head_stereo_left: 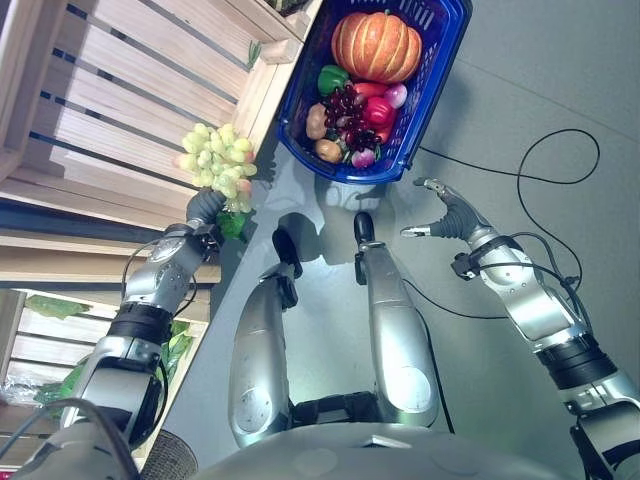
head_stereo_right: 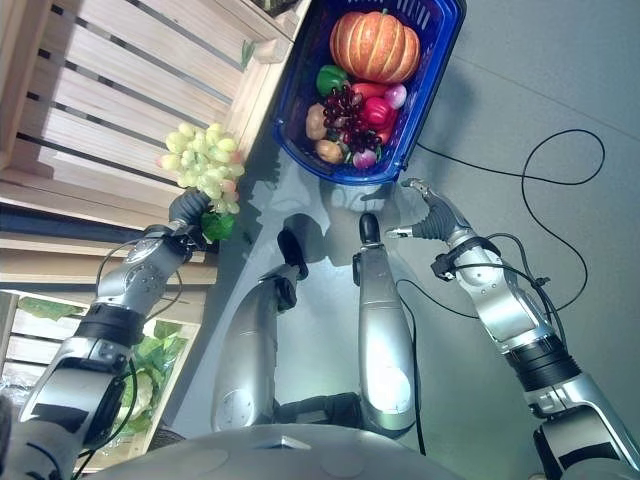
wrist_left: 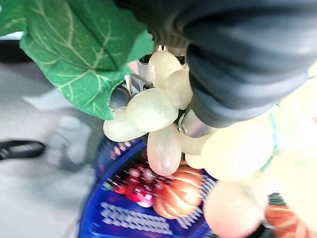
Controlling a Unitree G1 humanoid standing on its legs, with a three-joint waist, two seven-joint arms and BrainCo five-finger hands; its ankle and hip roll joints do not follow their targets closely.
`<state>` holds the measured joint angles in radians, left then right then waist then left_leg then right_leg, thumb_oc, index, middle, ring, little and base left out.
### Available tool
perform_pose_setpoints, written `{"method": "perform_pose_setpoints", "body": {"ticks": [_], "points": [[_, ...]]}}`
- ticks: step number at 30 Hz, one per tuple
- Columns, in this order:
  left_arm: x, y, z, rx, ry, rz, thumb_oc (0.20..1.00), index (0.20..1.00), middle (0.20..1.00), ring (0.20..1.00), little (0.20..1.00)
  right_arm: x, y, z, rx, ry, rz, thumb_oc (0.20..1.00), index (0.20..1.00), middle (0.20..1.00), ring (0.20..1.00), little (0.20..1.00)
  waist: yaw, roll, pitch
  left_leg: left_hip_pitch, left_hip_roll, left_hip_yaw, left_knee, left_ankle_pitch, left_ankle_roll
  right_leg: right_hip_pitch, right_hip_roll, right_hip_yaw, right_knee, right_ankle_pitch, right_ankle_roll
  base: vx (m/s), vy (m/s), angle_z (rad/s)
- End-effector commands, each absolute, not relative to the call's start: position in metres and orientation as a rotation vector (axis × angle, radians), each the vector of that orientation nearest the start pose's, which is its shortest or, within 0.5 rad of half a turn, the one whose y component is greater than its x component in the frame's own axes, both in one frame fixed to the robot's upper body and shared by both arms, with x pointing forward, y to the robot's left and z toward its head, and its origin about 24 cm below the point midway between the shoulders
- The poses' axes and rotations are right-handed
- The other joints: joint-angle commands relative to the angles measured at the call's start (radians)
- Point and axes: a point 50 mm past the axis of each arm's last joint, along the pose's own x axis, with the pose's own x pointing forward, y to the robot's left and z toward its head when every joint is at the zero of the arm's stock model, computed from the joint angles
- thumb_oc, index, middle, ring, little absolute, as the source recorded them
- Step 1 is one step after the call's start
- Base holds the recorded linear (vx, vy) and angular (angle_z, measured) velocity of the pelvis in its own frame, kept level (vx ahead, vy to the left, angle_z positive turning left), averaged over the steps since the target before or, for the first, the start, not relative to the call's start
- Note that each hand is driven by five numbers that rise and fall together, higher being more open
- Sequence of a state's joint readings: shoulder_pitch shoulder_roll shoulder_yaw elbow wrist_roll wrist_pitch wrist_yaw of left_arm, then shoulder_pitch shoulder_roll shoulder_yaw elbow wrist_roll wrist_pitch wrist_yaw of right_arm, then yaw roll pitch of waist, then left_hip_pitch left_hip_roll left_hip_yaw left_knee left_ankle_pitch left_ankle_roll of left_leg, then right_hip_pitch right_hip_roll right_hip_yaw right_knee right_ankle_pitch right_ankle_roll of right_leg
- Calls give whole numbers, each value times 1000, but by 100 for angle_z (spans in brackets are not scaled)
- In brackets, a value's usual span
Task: Pick up fruits and vegetables into the basket
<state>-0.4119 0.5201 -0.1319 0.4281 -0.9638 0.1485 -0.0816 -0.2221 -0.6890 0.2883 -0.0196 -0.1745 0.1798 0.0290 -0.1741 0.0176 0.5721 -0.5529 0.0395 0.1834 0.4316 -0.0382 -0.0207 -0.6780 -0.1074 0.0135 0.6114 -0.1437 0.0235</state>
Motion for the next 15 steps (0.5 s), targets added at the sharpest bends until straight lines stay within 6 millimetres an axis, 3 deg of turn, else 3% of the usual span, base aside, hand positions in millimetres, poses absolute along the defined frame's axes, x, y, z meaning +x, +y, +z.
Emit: {"method": "perform_pose_setpoints", "body": {"ticks": [1,9,15], "points": [[321,225,88,-514,44,-143,200,200,200,200,200,281,-213,97,-964,-32,192,1000,1000,1000,1000,1000,1,20,-52,47,-42,49,69,-162,47,55,52,-69,-26,-52,1,10,9,4],[312,190,106,-643,-18,-302,200,200,200,200,200,290,-200,116,-1234,-244,114,1000,1000,1000,1000,1000,24,34,-52,70,-56,36,66,-170,58,80,44,-79,-30,-53,6,5,4,5],[302,153,115,-699,-7,-497,200,200,200,200,200,304,-170,139,-1335,-458,110,1000,1000,1000,1000,1000,55,56,-52,85,-75,20,52,-166,63,105,32,-92,-50,-46,7,-24,-7,5]]}}
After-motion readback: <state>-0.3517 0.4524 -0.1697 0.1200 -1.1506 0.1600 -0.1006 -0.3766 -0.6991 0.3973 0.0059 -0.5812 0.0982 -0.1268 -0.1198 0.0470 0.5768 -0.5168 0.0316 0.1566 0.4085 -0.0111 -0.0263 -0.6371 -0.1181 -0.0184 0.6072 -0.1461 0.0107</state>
